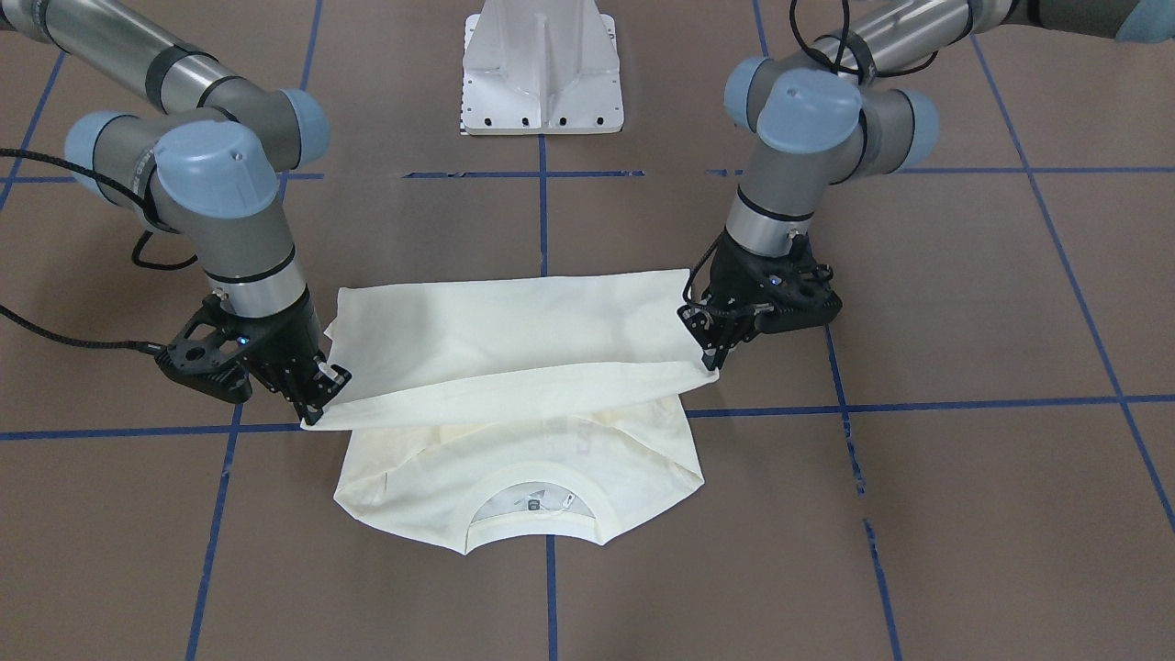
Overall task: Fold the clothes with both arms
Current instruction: 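Lift the hem with both grippers and fold it up toward the collar, then release the hem and move the right gripper to the folded shirt's side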
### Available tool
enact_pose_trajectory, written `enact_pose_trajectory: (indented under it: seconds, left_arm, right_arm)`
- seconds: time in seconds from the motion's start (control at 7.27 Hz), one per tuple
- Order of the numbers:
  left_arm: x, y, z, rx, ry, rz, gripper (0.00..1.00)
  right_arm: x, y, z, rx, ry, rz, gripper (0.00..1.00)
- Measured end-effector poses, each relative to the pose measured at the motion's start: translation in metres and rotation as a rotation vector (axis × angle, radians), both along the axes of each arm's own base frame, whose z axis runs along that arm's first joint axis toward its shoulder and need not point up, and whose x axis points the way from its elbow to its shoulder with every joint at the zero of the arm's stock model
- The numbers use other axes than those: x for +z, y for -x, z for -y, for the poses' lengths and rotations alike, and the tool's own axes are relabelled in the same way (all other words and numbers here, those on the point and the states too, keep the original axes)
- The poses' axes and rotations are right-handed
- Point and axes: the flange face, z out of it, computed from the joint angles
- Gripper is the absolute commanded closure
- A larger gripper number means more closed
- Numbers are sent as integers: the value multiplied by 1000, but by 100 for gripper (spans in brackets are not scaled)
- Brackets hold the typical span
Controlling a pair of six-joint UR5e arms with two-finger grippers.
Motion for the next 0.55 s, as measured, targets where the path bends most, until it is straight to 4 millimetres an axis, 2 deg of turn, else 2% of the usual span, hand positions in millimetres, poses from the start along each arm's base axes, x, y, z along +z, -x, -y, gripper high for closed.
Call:
enact_pose_trajectory:
  seconds: [0.55]
  left_arm:
    - [12, 5, 22, -30, 7, 16, 100]
  right_arm:
    - [30, 18, 18, 2, -9, -2, 100]
